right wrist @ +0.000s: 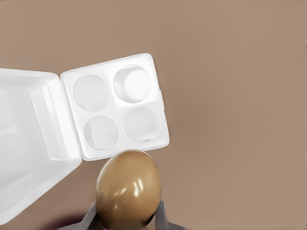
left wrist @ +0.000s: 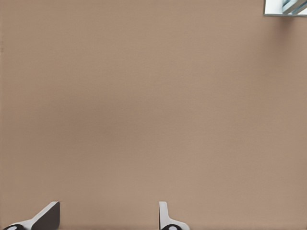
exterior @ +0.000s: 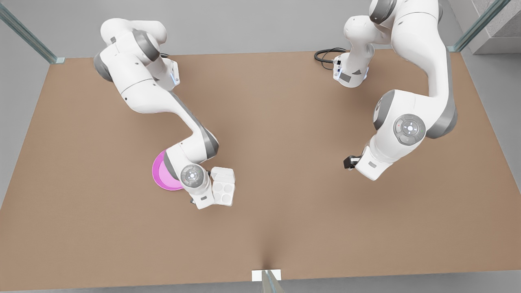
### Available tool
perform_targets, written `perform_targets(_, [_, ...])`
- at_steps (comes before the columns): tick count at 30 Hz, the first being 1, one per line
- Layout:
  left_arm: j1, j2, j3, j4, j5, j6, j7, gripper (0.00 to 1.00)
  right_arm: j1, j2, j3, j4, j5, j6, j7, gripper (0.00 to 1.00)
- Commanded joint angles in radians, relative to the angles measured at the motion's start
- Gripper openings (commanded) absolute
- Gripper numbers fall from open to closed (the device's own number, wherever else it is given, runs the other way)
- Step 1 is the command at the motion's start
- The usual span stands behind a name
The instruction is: Pack egg into the box and close the box lid
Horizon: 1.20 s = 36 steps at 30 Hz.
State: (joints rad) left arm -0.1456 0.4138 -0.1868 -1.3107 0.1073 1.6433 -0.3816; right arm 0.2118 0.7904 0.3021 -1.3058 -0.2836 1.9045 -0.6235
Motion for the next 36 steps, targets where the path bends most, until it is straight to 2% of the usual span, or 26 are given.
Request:
perform_targets(1, [0.000,-0.001,0.000,0.001,0.000,0.000,-0.010,1.00,0.003,0.013,-0.003,0.014,0.000,-0.012,0.011,0.43])
perform_targets(4, [-0.002,-0.003,0.000,0.001,0.002,-0.002,-0.010,1.00,0.034,0.006,-0.004,0.014,0.024,-0.022,0.014,0.44])
perform_targets(7, [0.000,-0.004,0.000,0.001,0.002,0.000,-0.010,1.00,0.080,0.010,-0.054,0.026,0.052,-0.021,0.014,0.44])
perform_targets(11, [0.003,-0.003,0.000,0.001,0.002,0.000,-0.010,1.00,0.100,0.010,-0.055,0.026,0.060,-0.025,0.021,0.44])
perform_targets(14, [0.003,-0.003,0.000,0.002,0.000,-0.002,-0.010,1.00,0.144,0.012,-0.089,0.026,0.096,-0.025,0.039,0.44])
perform_targets(30, [-0.003,-0.001,-0.003,-0.001,0.023,-0.003,-0.008,1.00,0.127,0.049,-0.100,0.039,0.098,-0.024,0.039,0.44])
perform_targets(34, [-0.012,-0.001,-0.003,-0.001,0.026,-0.002,-0.010,1.00,0.143,0.098,-0.101,0.111,0.100,-0.024,0.070,0.45])
perform_targets(35, [-0.012,-0.001,-0.003,-0.001,0.026,-0.002,-0.010,1.00,0.150,0.104,-0.112,0.115,0.101,-0.019,0.071,1.00])
perform_targets(36, [-0.012,0.000,-0.003,-0.002,0.026,-0.002,-0.010,1.00,0.150,0.101,-0.113,0.115,0.110,-0.022,0.074,1.00])
